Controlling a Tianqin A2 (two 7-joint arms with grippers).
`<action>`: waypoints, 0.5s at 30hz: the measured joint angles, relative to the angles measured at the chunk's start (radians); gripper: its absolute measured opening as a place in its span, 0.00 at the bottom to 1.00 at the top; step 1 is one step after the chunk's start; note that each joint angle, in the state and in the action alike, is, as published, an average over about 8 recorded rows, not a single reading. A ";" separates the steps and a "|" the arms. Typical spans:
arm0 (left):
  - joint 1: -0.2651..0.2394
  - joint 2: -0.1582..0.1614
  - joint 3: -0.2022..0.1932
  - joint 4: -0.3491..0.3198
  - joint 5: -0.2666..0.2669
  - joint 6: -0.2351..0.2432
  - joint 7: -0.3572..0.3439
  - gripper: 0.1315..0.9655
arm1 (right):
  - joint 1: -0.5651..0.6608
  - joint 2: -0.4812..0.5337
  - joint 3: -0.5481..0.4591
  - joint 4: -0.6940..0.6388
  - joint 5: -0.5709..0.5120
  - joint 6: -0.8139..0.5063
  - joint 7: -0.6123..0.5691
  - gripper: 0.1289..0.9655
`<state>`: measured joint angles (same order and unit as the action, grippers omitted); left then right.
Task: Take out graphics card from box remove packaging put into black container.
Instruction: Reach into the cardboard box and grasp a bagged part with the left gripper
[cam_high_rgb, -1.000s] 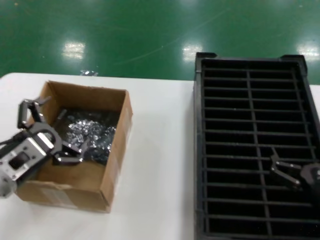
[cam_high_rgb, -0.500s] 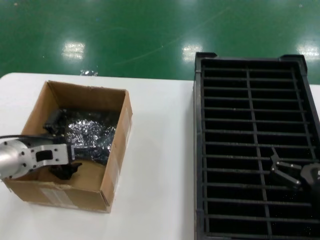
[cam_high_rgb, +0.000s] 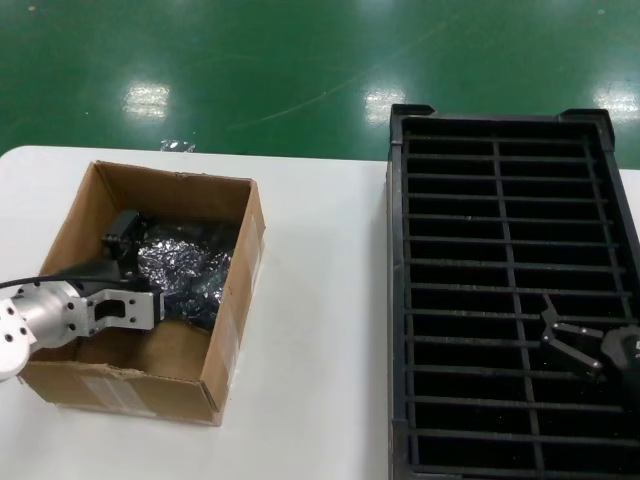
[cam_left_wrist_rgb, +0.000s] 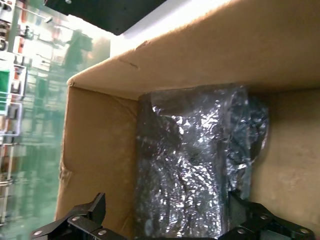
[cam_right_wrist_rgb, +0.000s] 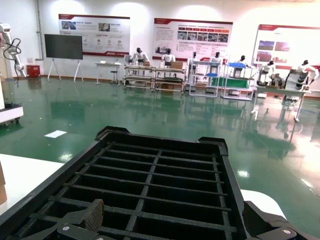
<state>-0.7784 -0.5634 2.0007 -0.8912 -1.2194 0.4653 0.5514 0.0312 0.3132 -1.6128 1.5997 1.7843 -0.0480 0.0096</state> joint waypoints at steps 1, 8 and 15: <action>0.000 0.003 -0.002 0.008 -0.011 -0.010 0.020 0.89 | 0.000 0.000 0.000 0.000 0.000 0.000 0.000 1.00; 0.004 0.014 -0.018 0.032 -0.075 -0.048 0.112 0.74 | 0.000 0.000 0.000 0.000 0.000 0.000 0.000 1.00; 0.010 0.015 -0.026 0.037 -0.110 -0.053 0.157 0.65 | 0.000 0.000 0.000 0.000 0.000 0.000 0.000 1.00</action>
<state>-0.7686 -0.5479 1.9751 -0.8542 -1.3293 0.4128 0.7083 0.0312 0.3132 -1.6128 1.5997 1.7842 -0.0480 0.0097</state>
